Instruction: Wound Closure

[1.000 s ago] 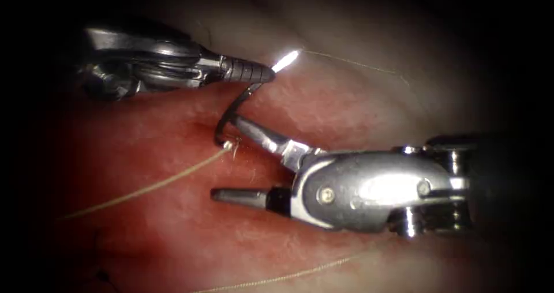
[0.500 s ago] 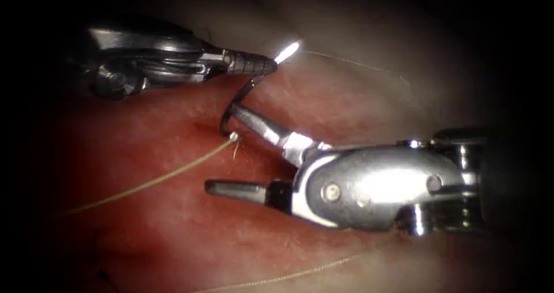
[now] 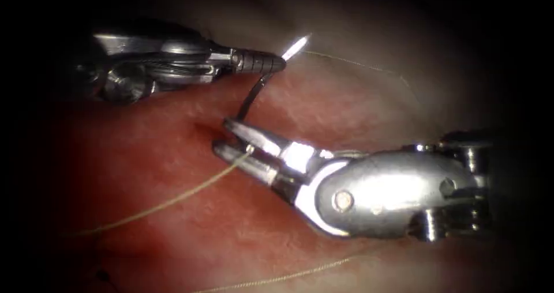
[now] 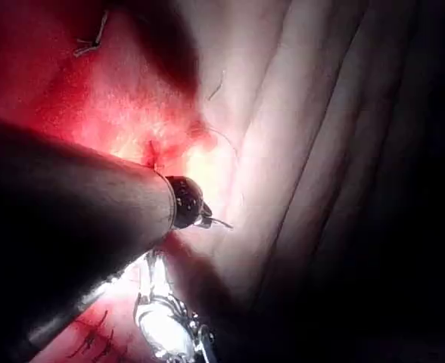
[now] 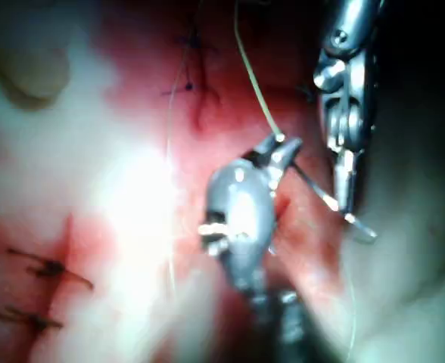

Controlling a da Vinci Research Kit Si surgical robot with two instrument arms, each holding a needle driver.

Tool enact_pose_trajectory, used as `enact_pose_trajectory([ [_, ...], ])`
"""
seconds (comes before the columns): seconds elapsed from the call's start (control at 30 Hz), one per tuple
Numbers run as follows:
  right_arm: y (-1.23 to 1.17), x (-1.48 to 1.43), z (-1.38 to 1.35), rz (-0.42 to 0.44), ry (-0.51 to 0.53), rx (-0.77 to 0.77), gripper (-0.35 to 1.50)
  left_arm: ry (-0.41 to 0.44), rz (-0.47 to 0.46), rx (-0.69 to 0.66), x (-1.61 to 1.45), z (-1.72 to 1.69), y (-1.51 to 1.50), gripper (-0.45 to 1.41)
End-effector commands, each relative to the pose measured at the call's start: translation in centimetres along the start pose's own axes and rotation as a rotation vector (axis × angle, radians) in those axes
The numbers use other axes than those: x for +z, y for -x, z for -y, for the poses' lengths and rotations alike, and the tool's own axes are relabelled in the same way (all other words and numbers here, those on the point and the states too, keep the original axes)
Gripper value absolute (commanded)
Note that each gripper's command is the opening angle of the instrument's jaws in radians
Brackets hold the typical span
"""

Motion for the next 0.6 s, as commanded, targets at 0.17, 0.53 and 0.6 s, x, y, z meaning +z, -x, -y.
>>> enact_pose_trajectory([
  [0.17, 0.11, -0.15, -0.13, 0.023, -0.003, 0.002, -0.35, 0.021, -0.004, -0.002, -0.06, 0.03, 0.0, -0.35],
  [0.53, 0.1, -0.24, -0.22, 0.075, -0.073, -0.001, -0.35, 0.025, -0.01, 0.55, -0.17, 0.15, -0.04, 0.65],
  [0.6, 0.11, -0.27, -0.24, 0.106, -0.131, -0.03, -0.35, 0.048, 0.041, 0.562, -0.27, 0.21, -0.07, 0.72],
])
